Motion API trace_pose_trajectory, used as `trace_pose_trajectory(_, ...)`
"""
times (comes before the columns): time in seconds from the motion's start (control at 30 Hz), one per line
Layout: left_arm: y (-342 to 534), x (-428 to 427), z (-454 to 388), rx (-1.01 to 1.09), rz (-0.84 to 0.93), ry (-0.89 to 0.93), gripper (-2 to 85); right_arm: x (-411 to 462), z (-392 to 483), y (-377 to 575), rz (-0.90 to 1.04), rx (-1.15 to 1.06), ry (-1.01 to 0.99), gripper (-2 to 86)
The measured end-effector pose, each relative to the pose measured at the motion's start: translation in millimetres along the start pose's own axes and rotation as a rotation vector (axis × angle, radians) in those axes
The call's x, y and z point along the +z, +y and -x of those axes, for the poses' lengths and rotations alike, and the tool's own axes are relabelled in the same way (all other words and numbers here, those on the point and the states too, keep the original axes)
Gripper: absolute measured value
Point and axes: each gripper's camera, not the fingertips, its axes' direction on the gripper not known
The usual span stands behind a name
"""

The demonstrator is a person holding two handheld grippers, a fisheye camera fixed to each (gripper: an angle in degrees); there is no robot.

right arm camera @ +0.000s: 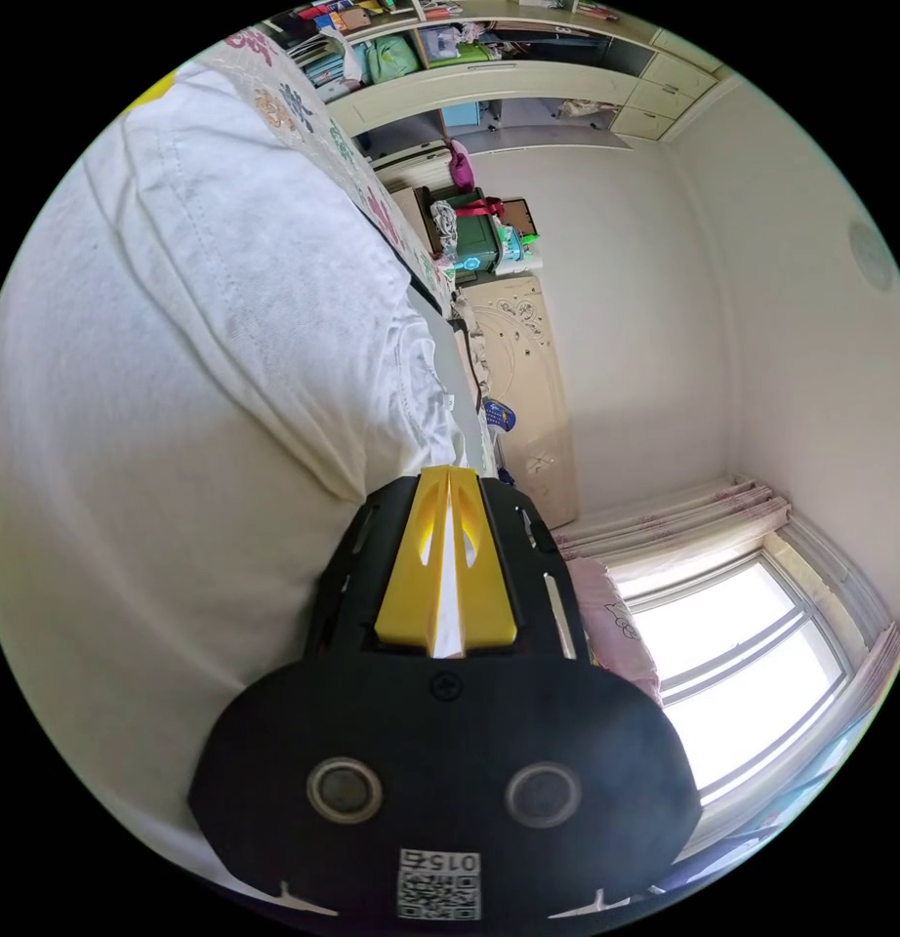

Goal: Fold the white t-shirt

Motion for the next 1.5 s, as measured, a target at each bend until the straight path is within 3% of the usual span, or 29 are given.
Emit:
trace_pose_trajectory(0.8, -12, -18, 5, -0.001, 0.001, 0.001, -0.3, -21, 13, -17, -0.001, -0.003, -0.004, -0.9)
trace_pose_trajectory(1.5, -75, -95, 34, -0.004, 0.001, 0.005, -0.4, -107, 55, -72, 0.000, 0.006, -0.003, -1.0)
